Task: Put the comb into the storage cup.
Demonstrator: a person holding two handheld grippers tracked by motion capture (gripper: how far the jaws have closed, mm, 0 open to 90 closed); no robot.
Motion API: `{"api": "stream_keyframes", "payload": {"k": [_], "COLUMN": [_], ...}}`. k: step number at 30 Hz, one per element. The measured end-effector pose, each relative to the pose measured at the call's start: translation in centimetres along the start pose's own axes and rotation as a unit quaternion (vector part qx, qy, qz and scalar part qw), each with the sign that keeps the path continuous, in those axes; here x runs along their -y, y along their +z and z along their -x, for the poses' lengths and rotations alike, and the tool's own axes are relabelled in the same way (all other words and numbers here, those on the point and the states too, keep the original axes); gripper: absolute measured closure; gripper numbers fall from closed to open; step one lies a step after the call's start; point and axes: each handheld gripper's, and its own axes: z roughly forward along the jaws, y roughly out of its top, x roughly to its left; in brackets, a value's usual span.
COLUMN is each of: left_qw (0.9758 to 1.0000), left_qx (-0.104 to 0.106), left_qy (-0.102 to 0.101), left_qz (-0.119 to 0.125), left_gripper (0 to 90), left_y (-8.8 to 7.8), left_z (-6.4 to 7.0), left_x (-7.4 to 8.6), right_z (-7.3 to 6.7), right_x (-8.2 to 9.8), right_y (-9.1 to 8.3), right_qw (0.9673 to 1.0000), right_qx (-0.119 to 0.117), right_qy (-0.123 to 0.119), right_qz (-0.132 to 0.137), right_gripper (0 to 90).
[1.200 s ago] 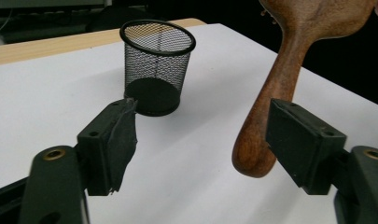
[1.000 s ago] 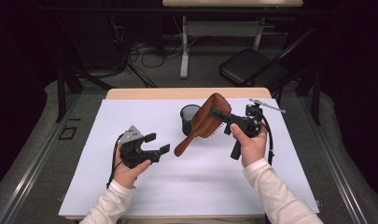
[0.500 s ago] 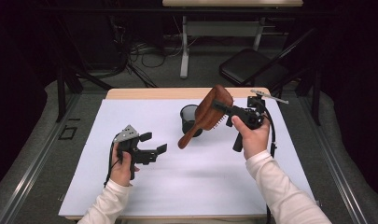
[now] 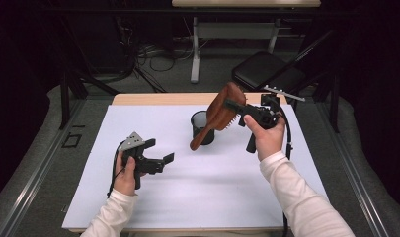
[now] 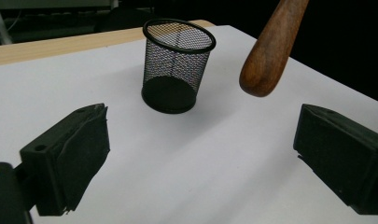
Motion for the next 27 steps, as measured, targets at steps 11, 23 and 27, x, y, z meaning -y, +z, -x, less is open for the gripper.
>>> {"api": "stream_keyframes", "payload": {"k": [11, 23, 27], "left_qw": [0.9997, 0.9999, 0.9999], "left_qx": [-0.009, 0.009, 0.010], "left_qy": [0.022, 0.010, 0.006], "left_qz": [-0.007, -0.003, -0.002], "left_gripper": [0.4, 0.4, 0.4], "left_y": [-0.1, -0.6, -0.7], "left_z": [0.3, 0.1, 0.1], "left_x": [0.0, 0.1, 0.1], "right_z": [-0.3, -0.1, -0.1], "right_x": [-1.3, -2.6, -3.0], "right_y": [0.5, 1.4, 1.5], "right_qw": [0.9998, 0.9990, 0.9985], "right_qx": [0.007, 0.023, 0.029], "right_qy": [-0.019, -0.034, -0.042], "right_qz": [0.007, 0.018, 0.022], "right_gripper": [51.7, 51.6, 51.6]}}
